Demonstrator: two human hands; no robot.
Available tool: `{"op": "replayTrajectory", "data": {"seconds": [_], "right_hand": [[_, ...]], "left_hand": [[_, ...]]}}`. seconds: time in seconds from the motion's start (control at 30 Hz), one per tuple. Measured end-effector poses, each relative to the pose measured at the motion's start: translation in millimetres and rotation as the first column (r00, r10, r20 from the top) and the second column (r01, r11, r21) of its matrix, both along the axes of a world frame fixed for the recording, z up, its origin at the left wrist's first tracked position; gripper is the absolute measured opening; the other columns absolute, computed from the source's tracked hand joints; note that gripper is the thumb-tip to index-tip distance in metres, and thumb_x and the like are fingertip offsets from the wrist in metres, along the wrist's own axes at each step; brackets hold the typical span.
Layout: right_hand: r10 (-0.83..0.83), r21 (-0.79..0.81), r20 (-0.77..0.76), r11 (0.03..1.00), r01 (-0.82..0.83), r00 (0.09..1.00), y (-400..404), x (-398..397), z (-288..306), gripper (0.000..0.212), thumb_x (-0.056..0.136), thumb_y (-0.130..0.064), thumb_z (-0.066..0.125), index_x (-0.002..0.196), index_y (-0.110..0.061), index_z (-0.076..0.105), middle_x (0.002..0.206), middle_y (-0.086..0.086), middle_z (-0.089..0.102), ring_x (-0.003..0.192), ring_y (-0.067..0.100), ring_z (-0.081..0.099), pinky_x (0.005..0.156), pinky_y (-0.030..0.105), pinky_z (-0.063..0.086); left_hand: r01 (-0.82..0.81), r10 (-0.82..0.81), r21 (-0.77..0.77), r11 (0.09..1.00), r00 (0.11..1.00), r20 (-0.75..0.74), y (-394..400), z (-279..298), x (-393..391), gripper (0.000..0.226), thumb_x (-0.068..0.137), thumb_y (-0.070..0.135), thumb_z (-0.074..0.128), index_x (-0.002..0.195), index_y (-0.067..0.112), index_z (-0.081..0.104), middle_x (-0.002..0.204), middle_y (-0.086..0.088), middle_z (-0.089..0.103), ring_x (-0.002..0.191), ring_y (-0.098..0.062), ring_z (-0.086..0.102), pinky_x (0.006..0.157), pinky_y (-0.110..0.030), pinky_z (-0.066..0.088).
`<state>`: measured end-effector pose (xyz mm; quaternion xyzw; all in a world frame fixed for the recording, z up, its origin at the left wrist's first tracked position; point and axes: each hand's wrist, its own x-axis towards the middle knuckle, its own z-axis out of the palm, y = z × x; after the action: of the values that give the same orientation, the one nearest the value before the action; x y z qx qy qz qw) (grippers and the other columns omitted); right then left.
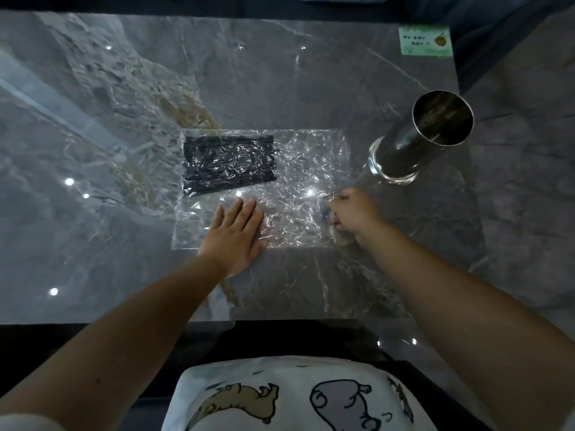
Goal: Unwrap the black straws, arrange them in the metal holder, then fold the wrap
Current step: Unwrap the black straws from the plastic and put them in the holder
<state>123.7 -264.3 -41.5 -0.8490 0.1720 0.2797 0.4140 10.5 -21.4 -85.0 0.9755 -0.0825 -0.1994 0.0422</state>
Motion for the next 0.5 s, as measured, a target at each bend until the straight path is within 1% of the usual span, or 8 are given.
{"op": "replayTrajectory", "data": {"seconds": [0.07, 0.1, 0.17, 0.23, 0.3, 0.37, 0.4, 0.5], "right_hand": [[0.246, -0.246, 0.145, 0.947, -0.205, 0.958, -8, -5, 1, 0.030, 0.088, -0.021, 0.059, 0.115, -0.010, 0.055, 0.106, 0.014, 0.064, 0.094, 0.030, 0.061, 0.077, 0.038, 0.050], [0.414, -0.395, 0.240, 0.868, -0.301, 0.878, -13, -11, 1, 0.034, 0.087, -0.023, 0.060, 0.117, -0.009, 0.055, 0.109, 0.014, 0.061, 0.100, 0.031, 0.058, 0.081, 0.037, 0.048], [0.684, -0.555, 0.347, 0.701, -0.448, 0.641, -21, -27, 0, 0.038, 0.084, -0.029, 0.062, 0.117, -0.011, 0.056, 0.119, 0.014, 0.057, 0.109, 0.033, 0.054, 0.090, 0.040, 0.046], [0.861, -0.619, 0.304, 0.504, -0.602, 0.407, -23, -47, -4, 0.051, 0.083, -0.040, 0.064, 0.125, -0.013, 0.054, 0.136, 0.013, 0.050, 0.124, 0.034, 0.048, 0.102, 0.044, 0.042], [0.958, -0.633, 0.179, 0.287, -0.719, 0.225, -24, -67, -12, 0.071, 0.082, -0.053, 0.062, 0.138, -0.012, 0.045, 0.151, 0.012, 0.038, 0.139, 0.034, 0.033, 0.112, 0.047, 0.029], [0.988, -0.608, 0.049, 0.148, -0.780, 0.149, -26, -83, -20, 0.080, 0.085, -0.061, 0.051, 0.146, -0.011, 0.033, 0.158, 0.010, 0.024, 0.146, 0.031, 0.019, 0.117, 0.048, 0.016], [0.990, -0.598, 0.011, 0.118, -0.793, 0.139, -28, -91, -23, 0.082, 0.087, -0.063, 0.047, 0.147, -0.010, 0.030, 0.160, 0.011, 0.021, 0.147, 0.031, 0.016, 0.117, 0.048, 0.013], [0.989, -0.625, -0.015, 0.105, -0.774, 0.146, -36, -119, -23, 0.081, 0.085, -0.065, 0.048, 0.143, -0.009, 0.039, 0.155, 0.011, 0.034, 0.142, 0.030, 0.031, 0.114, 0.048, 0.025]], "left_hand": [[-0.001, 0.001, 0.000, 1.000, 1.000, 0.011, 1, 4, -3, 0.071, 0.096, 0.061, 0.010, 0.154, 0.021, 0.000, 0.163, -0.004, -0.005, 0.148, -0.027, -0.012, 0.119, -0.052, -0.004], [0.000, 0.000, 0.002, 1.000, 1.000, 0.021, 3, 5, -6, 0.071, 0.096, 0.060, 0.009, 0.154, 0.020, 0.002, 0.163, -0.005, -0.003, 0.149, -0.028, -0.010, 0.120, -0.051, -0.003], [0.013, -0.013, 0.014, 1.000, 0.999, 0.035, 6, 8, -12, 0.071, 0.096, 0.059, 0.008, 0.154, 0.017, 0.007, 0.163, -0.007, 0.003, 0.149, -0.029, -0.007, 0.120, -0.052, -0.002], [0.017, -0.017, 0.015, 1.000, 0.999, 0.035, 12, 8, -20, 0.071, 0.096, 0.058, 0.009, 0.154, 0.016, 0.008, 0.163, -0.008, 0.005, 0.149, -0.029, -0.006, 0.120, -0.051, -0.001], [0.009, -0.009, 0.009, 1.000, 1.000, 0.021, 19, 8, -31, 0.071, 0.096, 0.057, 0.013, 0.154, 0.016, 0.008, 0.163, -0.007, 0.005, 0.149, -0.028, -0.006, 0.120, -0.048, -0.001], [0.001, -0.001, 0.011, 1.000, 1.000, 0.000, 27, 7, -43, 0.073, 0.094, 0.056, 0.013, 0.154, 0.015, 0.007, 0.163, -0.008, 0.004, 0.149, -0.027, -0.007, 0.120, -0.046, -0.002], [0.004, -0.003, 0.013, 1.000, 1.000, -0.014, 30, 7, -50, 0.074, 0.093, 0.056, 0.013, 0.154, 0.015, 0.008, 0.163, -0.008, 0.004, 0.149, -0.027, -0.006, 0.120, -0.045, -0.002], [0.069, -0.068, 0.014, 0.998, 0.996, -0.060, 34, 7, -74, 0.074, 0.092, 0.056, 0.014, 0.154, 0.015, 0.011, 0.162, -0.009, 0.006, 0.148, -0.026, -0.006, 0.120, -0.043, 0.000]]}}
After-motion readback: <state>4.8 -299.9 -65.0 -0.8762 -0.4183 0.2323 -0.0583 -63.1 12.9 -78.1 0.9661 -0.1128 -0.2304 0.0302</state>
